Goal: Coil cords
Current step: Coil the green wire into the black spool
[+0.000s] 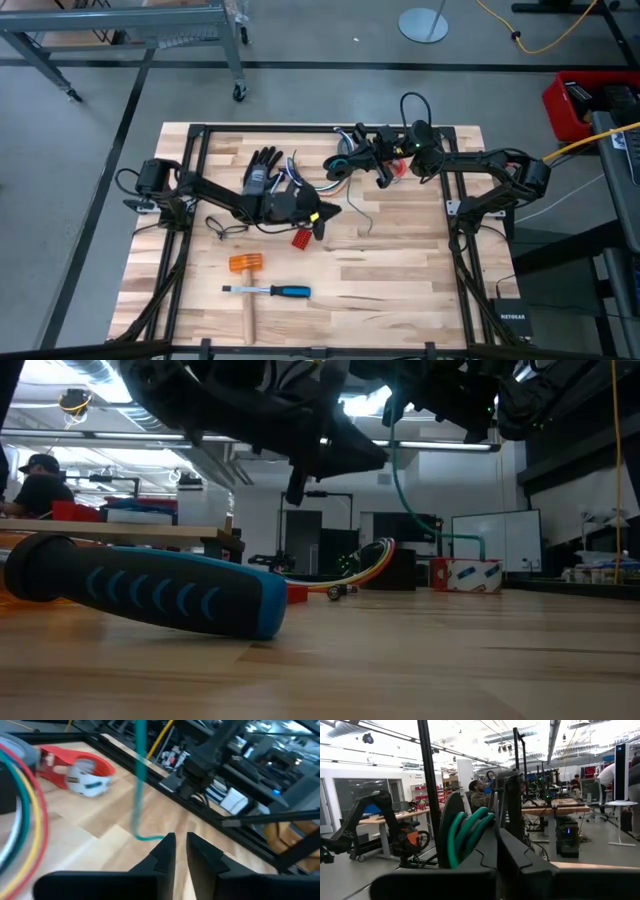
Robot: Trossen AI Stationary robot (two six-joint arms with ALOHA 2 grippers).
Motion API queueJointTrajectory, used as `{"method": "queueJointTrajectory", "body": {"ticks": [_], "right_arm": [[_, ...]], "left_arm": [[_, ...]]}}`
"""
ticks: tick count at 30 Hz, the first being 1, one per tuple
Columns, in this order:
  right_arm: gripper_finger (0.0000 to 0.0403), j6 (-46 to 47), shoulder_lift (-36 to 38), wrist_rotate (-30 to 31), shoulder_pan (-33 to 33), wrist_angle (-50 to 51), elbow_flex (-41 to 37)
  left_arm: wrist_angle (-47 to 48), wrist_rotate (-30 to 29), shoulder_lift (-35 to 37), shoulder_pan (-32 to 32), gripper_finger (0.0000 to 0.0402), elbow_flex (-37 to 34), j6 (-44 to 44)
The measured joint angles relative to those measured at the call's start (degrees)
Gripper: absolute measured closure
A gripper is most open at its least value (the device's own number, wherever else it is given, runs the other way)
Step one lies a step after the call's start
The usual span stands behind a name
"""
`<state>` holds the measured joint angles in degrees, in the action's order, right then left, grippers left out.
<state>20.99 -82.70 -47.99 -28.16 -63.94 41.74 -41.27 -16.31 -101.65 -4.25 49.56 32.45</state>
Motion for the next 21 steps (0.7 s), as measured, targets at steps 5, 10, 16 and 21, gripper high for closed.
{"method": "queueJointTrajectory", "body": {"ticks": [5,10,16,21], "right_arm": [[0.0402,0.00,0.00,0.00,0.02,0.00,0.00],[0.0402,0.00,0.00,1.59,0.07,-0.02,0.00],[0.0402,0.02,0.00,2.45,0.07,-1.64,0.00],[0.0402,0.01,0.00,3.84,0.61,-3.87,0.00]], "left_arm": [[0.08,-0.71,0.00,-1.44,0.0328,0.00,-2.40],[0.44,-4.07,-0.02,-0.95,0.0311,0.00,-8.07],[0.75,-8.89,-0.04,-0.90,0.0319,0.00,-16.42],[0.76,-10.41,-0.04,-0.90,0.0322,0.00,-19.71]]}}
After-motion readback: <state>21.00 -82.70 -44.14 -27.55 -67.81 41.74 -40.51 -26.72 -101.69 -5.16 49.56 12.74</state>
